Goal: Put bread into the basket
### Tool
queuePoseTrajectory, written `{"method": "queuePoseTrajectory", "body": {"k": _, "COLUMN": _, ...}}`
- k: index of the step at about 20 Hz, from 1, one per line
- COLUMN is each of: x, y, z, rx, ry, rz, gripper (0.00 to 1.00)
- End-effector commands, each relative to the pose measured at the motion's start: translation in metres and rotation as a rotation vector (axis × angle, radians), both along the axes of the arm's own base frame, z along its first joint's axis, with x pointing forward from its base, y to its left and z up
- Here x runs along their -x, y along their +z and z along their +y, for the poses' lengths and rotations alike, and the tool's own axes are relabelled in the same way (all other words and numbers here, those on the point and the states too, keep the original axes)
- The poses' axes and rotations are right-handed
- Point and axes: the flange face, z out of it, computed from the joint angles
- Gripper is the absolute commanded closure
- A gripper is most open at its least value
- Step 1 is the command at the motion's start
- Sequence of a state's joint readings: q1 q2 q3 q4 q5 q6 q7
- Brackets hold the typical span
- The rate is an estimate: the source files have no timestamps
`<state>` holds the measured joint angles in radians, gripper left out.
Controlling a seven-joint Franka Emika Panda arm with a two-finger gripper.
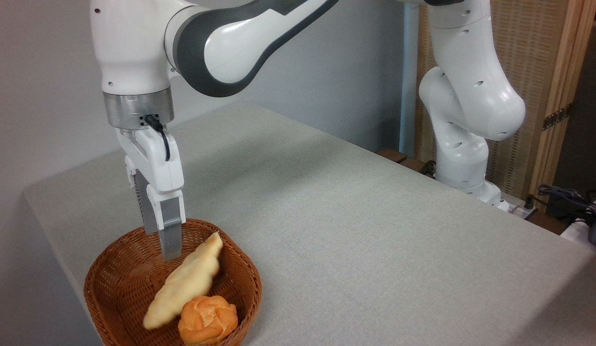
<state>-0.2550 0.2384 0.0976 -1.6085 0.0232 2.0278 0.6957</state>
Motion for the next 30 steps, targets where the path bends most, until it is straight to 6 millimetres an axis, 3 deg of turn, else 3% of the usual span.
{"method": "queuePoseTrajectory", "body": {"k": 1, "x": -0.003, "y": 0.024, "z": 0.004, "rx": 0.091, "ry": 0.137, "rz": -0.026, "gripper": 0.0}}
{"method": "queuePoseTrajectory", "body": {"k": 4, "x": 0.007, "y": 0.045, "z": 0.019, "rx": 0.115, "ry": 0.19, "rz": 0.029, "gripper": 0.0}}
{"method": "queuePoseTrajectory", "body": {"k": 7, "x": 0.035, "y": 0.085, "z": 0.031, "rx": 0.164, "ry": 0.208, "rz": 0.057, "gripper": 0.0}}
{"method": "queuePoseTrajectory", "body": {"k": 10, "x": 0.062, "y": 0.104, "z": 0.056, "rx": 0.163, "ry": 0.229, "rz": 0.138, "gripper": 0.0}}
{"method": "queuePoseTrajectory", "body": {"k": 17, "x": 0.095, "y": 0.105, "z": 0.063, "rx": 0.153, "ry": 0.166, "rz": 0.187, "gripper": 0.0}}
{"method": "queuePoseTrajectory", "body": {"k": 22, "x": 0.098, "y": 0.103, "z": 0.06, "rx": 0.138, "ry": 0.16, "rz": 0.193, "gripper": 0.0}}
{"method": "queuePoseTrajectory", "body": {"k": 30, "x": 0.101, "y": 0.11, "z": 0.072, "rx": 0.086, "ry": 0.171, "rz": 0.18, "gripper": 0.0}}
